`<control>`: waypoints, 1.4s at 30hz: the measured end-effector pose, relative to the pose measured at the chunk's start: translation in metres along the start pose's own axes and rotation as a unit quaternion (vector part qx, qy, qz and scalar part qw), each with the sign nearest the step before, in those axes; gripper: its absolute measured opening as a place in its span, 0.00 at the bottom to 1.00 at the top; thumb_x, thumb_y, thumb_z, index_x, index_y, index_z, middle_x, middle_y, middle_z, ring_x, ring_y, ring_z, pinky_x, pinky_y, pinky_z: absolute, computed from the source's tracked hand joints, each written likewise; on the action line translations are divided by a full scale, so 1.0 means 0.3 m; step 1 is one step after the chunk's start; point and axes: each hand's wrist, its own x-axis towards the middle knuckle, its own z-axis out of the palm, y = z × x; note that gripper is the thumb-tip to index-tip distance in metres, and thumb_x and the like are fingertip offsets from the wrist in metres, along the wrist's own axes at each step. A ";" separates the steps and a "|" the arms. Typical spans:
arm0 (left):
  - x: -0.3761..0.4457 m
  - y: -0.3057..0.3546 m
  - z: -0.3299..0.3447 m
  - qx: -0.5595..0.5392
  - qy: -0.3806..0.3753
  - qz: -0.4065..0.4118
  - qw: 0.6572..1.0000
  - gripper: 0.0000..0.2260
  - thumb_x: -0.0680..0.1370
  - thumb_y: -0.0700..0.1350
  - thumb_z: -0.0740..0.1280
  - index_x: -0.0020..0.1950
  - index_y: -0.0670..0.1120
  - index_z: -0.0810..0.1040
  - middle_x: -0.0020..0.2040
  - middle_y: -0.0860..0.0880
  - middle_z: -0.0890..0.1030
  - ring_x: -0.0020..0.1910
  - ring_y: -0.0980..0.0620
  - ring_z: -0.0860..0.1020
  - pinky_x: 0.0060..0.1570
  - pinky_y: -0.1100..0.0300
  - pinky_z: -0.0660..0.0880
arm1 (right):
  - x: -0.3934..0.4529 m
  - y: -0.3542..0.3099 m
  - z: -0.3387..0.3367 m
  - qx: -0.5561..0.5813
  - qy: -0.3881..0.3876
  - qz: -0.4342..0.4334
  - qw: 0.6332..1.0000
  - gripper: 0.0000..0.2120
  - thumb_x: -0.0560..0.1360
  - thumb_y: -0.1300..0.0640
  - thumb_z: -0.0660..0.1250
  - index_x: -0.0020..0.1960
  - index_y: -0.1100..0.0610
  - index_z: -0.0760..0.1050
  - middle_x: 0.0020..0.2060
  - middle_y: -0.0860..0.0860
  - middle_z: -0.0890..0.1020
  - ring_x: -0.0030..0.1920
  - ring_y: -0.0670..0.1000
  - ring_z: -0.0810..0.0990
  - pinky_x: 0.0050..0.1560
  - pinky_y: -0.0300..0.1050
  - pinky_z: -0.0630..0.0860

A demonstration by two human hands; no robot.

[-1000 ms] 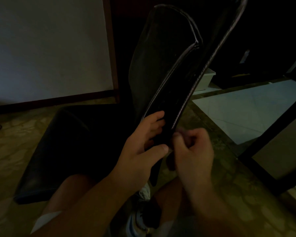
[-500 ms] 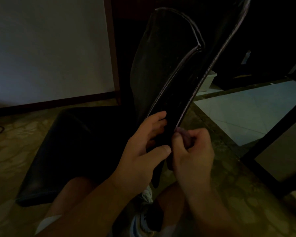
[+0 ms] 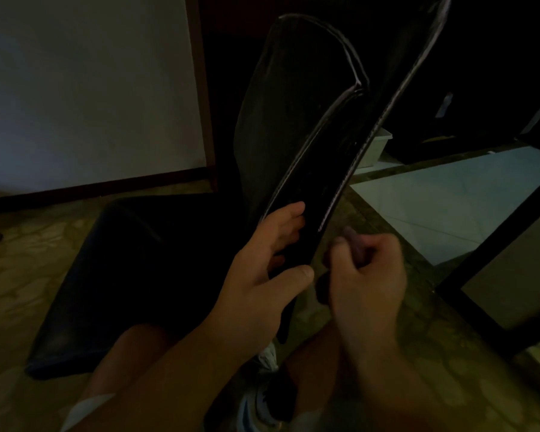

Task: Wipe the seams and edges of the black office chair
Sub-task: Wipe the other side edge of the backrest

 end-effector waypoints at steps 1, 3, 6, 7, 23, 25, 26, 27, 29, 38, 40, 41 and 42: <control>0.000 0.004 -0.001 0.003 -0.001 0.001 1.000 0.29 0.68 0.52 0.67 0.70 0.61 0.69 0.67 0.62 0.77 0.69 0.60 0.73 0.64 0.66 0.72 | 0.008 -0.002 -0.005 0.002 -0.012 0.001 1.000 0.07 0.76 0.56 0.69 0.45 0.49 0.71 0.38 0.46 0.79 0.36 0.44 0.81 0.31 0.42 0.81; 0.001 0.007 -0.003 -0.002 0.000 -0.001 1.000 0.29 0.68 0.51 0.67 0.70 0.62 0.70 0.68 0.61 0.77 0.69 0.60 0.73 0.64 0.64 0.72 | -0.006 -0.004 0.009 -0.027 -0.093 -0.029 0.995 0.07 0.76 0.55 0.69 0.45 0.49 0.71 0.37 0.46 0.79 0.34 0.45 0.80 0.30 0.40 0.79; 0.003 0.004 0.001 -0.005 0.011 0.002 1.000 0.29 0.68 0.52 0.67 0.70 0.62 0.70 0.68 0.59 0.77 0.70 0.58 0.73 0.67 0.58 0.72 | -0.029 -0.004 0.023 -0.029 -0.104 -0.052 0.993 0.07 0.75 0.55 0.70 0.44 0.50 0.72 0.35 0.48 0.79 0.32 0.46 0.80 0.28 0.39 0.76; 0.002 0.006 0.003 0.000 0.011 0.004 1.000 0.29 0.68 0.52 0.67 0.70 0.62 0.70 0.69 0.59 0.77 0.70 0.58 0.73 0.68 0.57 0.71 | -0.021 -0.007 0.018 -0.013 -0.062 -0.038 0.997 0.07 0.75 0.56 0.70 0.44 0.50 0.72 0.34 0.48 0.79 0.31 0.45 0.79 0.28 0.38 0.76; 0.007 0.012 0.009 -0.018 0.015 0.003 1.000 0.30 0.67 0.52 0.68 0.70 0.61 0.71 0.69 0.57 0.77 0.70 0.57 0.74 0.67 0.60 0.73 | -0.012 -0.028 0.018 -0.044 -0.103 -0.036 0.993 0.08 0.74 0.55 0.71 0.43 0.49 0.72 0.35 0.47 0.80 0.33 0.42 0.80 0.28 0.36 0.76; 0.006 0.015 0.011 -0.007 0.015 0.003 1.000 0.31 0.66 0.54 0.67 0.70 0.63 0.70 0.69 0.59 0.77 0.70 0.59 0.73 0.67 0.60 0.72 | 0.005 -0.033 0.003 -0.020 -0.031 -0.025 0.999 0.08 0.75 0.56 0.70 0.43 0.50 0.72 0.33 0.48 0.78 0.31 0.43 0.78 0.26 0.35 0.74; 0.005 0.018 0.011 -0.005 0.016 0.002 1.000 0.31 0.66 0.54 0.67 0.70 0.63 0.70 0.69 0.59 0.76 0.70 0.59 0.73 0.66 0.60 0.72 | 0.013 -0.035 -0.004 -0.012 -0.016 -0.024 1.000 0.08 0.76 0.57 0.70 0.43 0.51 0.71 0.33 0.48 0.78 0.30 0.43 0.78 0.25 0.34 0.74; 0.006 0.020 0.010 -0.008 0.015 0.002 1.000 0.31 0.66 0.54 0.67 0.70 0.63 0.70 0.69 0.59 0.77 0.69 0.59 0.73 0.66 0.60 0.72 | 0.016 -0.034 -0.005 -0.016 -0.027 -0.030 0.999 0.08 0.76 0.57 0.70 0.43 0.50 0.71 0.33 0.48 0.78 0.30 0.44 0.77 0.25 0.35 0.74; 0.008 0.022 0.010 -0.021 0.014 0.003 1.000 0.30 0.67 0.52 0.67 0.70 0.60 0.70 0.68 0.58 0.78 0.69 0.58 0.75 0.63 0.63 0.73 | 0.001 -0.033 0.012 -0.027 -0.101 -0.038 0.994 0.08 0.76 0.56 0.70 0.44 0.50 0.71 0.34 0.48 0.78 0.30 0.45 0.79 0.26 0.38 0.75; 0.015 0.025 0.012 -0.021 0.016 0.008 1.000 0.30 0.67 0.53 0.68 0.70 0.61 0.71 0.68 0.59 0.77 0.70 0.58 0.74 0.65 0.64 0.73 | 0.000 -0.041 0.011 -0.034 -0.096 -0.047 0.994 0.08 0.75 0.55 0.70 0.43 0.51 0.71 0.33 0.48 0.77 0.30 0.45 0.78 0.26 0.36 0.73; 0.016 0.024 0.015 -0.026 0.020 0.008 0.999 0.29 0.67 0.52 0.67 0.69 0.61 0.71 0.68 0.59 0.78 0.69 0.58 0.74 0.64 0.64 0.73 | -0.005 -0.041 0.012 -0.038 -0.100 -0.050 0.993 0.08 0.75 0.55 0.71 0.43 0.50 0.71 0.33 0.49 0.78 0.29 0.45 0.78 0.26 0.37 0.74; 0.015 0.025 0.017 -0.025 0.021 0.011 0.999 0.30 0.67 0.53 0.67 0.69 0.61 0.71 0.68 0.59 0.78 0.69 0.58 0.74 0.63 0.64 0.73 | 0.002 -0.044 0.006 -0.031 -0.076 -0.043 0.996 0.08 0.75 0.56 0.71 0.43 0.50 0.71 0.33 0.49 0.78 0.29 0.45 0.78 0.25 0.36 0.74; 0.015 0.027 0.019 -0.021 0.021 0.013 0.999 0.30 0.67 0.53 0.67 0.70 0.61 0.71 0.67 0.59 0.78 0.69 0.59 0.74 0.63 0.63 0.73 | 0.012 -0.046 -0.002 -0.023 -0.049 -0.035 0.998 0.09 0.76 0.56 0.70 0.43 0.50 0.70 0.33 0.49 0.77 0.29 0.43 0.78 0.25 0.34 0.73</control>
